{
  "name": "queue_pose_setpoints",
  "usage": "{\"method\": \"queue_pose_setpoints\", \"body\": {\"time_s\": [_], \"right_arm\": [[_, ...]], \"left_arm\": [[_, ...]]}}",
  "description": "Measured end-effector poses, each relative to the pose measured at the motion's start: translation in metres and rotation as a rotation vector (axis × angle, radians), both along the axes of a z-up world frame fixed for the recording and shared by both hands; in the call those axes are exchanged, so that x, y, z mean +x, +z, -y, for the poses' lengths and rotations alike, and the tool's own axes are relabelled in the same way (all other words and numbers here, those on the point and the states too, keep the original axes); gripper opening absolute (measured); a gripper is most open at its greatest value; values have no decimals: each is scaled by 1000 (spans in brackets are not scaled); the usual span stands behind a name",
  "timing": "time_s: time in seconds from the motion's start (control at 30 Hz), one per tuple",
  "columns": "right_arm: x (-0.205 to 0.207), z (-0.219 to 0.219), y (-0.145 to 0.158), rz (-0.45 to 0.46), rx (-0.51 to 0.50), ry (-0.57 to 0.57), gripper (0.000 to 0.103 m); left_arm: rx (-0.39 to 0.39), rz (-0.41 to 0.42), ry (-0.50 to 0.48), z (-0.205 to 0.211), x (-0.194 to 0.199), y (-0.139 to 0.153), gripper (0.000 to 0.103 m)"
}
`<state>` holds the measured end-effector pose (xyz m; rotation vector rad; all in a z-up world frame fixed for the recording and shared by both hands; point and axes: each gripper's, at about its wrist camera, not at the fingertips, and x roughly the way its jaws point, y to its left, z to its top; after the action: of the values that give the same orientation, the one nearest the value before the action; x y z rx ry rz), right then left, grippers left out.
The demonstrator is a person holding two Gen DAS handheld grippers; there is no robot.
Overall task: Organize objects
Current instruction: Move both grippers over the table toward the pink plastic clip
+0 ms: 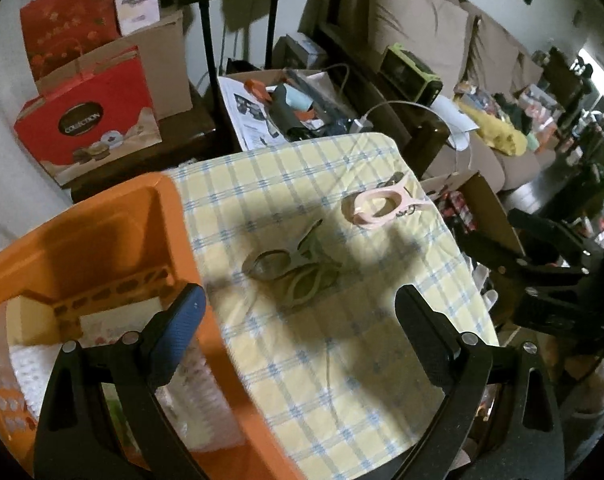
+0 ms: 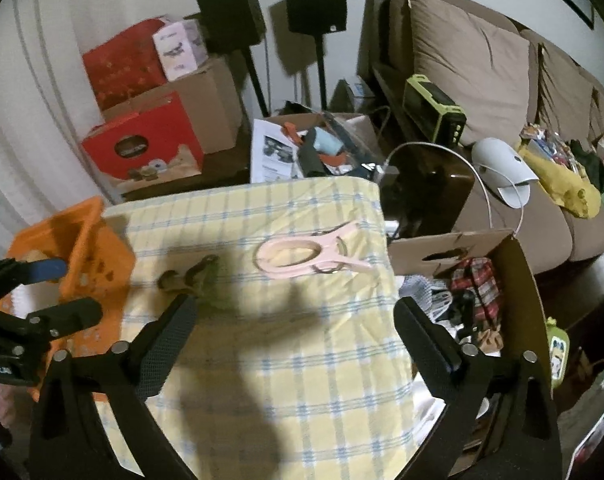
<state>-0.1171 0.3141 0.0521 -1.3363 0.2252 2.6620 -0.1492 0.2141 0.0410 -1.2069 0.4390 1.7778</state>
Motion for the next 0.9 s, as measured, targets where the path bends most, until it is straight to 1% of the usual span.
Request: {"method": "queue_pose_setpoints", "body": {"time_s": [0.03,0.1,0.13,0.17,0.2,0.27,0.3,0.4,0.43,0.5,0.57,0.67,0.73,0.87,0.9], "right_arm": [[-4,-4,-3,10,9,-3,90],[-12,-11,-9,32,23,-10,81],[-16,-14,-12,44,27,-11,79],[-20,-17,-15,55,28,-11,74],[-24,-20,-19,67,28,-13,68],[-33,-27,-26,86,21,-15,63],[-38,-30,-29,94,17,-17,61],[-50,-37,-37,116,3,-22,59],[-53,-38,-40,121,-3,-23,59],[-60,-41,-47,132,-16,-25,55],[-66,-43,-51,140,-27,-22,51],[-72,-44,-58,148,-49,-17,51],[-76,-45,-62,154,-53,-16,46],[-82,-46,-68,163,-60,-11,38],[-84,-46,-69,166,-62,-10,36]], "left_arm": [[-4,0,1,-6,-1,0,92],[-14,16,-1,-18,-2,-2,87],[-20,13,2,-23,-3,-2,83],[-26,3,5,-28,-4,-3,82],[-21,3,76,-33,-5,-2,79],[-24,-5,74,-44,-7,-3,73],[-31,-8,73,-50,-7,-5,69],[-57,12,66,-69,-9,-15,65],[-63,27,65,-74,-10,-19,56],[-82,75,60,-85,-13,-30,48],[-101,106,66,-95,-17,-39,46],[-105,131,77,-104,-22,-49,45],[-107,152,85,-108,-24,-54,41],[-101,194,92,-117,-26,-63,37],[-101,202,94,-119,-26,-64,33]]}}
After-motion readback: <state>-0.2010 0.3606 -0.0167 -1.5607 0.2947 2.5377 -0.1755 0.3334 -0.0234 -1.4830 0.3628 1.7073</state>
